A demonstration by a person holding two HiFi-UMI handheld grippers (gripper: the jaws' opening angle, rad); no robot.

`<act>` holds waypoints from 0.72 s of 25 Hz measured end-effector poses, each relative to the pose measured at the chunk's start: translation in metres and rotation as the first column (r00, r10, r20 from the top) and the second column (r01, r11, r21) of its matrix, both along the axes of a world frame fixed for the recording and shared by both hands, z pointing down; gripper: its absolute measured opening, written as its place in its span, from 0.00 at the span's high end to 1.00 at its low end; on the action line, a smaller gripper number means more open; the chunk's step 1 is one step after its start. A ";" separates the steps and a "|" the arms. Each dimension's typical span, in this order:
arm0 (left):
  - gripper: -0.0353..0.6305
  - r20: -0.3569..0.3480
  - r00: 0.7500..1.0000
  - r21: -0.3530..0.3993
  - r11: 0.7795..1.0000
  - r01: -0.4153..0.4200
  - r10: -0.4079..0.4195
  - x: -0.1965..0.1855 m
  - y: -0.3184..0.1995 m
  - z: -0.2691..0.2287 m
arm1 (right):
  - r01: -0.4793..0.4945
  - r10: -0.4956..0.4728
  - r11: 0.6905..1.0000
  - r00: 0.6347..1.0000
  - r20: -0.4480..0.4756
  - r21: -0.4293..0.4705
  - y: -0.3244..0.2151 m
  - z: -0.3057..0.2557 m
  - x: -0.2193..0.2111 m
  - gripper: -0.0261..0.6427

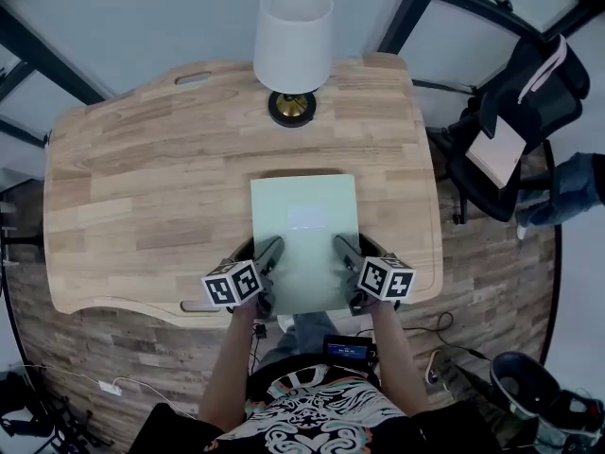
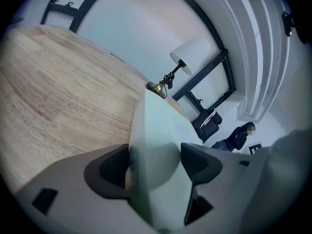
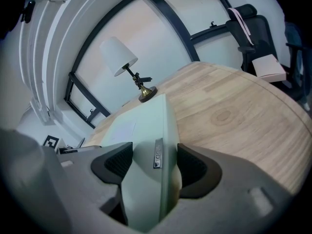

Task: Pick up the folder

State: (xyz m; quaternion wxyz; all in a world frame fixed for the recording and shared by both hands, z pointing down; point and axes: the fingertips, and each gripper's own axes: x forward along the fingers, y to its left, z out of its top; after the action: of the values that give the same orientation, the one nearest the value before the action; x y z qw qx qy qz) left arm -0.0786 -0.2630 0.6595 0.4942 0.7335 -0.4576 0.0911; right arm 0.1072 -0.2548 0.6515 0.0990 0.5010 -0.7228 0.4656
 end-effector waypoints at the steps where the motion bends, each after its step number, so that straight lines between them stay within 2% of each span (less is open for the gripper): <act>1: 0.48 -0.004 1.000 -0.006 1.000 -0.003 0.003 0.000 0.002 0.000 | -0.005 0.005 1.000 1.000 -0.005 -0.001 0.002 -0.001 0.000 0.55; 7: 0.48 0.000 1.000 0.031 0.999 -0.005 0.005 0.000 0.003 -0.016 | -0.015 0.015 1.000 1.000 -0.019 0.025 0.008 -0.013 0.002 0.55; 15: 0.48 -0.018 1.000 0.090 0.996 0.000 0.002 0.007 0.013 -0.050 | -0.013 0.016 0.993 0.999 -0.029 0.120 0.015 -0.052 0.006 0.55; 18: 0.48 -0.015 1.000 0.139 0.990 0.014 -0.012 0.003 0.015 -0.072 | -0.004 0.008 0.987 1.000 -0.025 0.163 0.018 -0.071 0.004 0.55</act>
State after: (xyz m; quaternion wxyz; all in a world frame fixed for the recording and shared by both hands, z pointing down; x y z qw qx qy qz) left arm -0.0753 -0.2475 0.5879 0.4455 0.7639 -0.4641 0.0507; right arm 0.1116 -0.2368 0.5808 0.0654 0.5156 -0.7556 0.3986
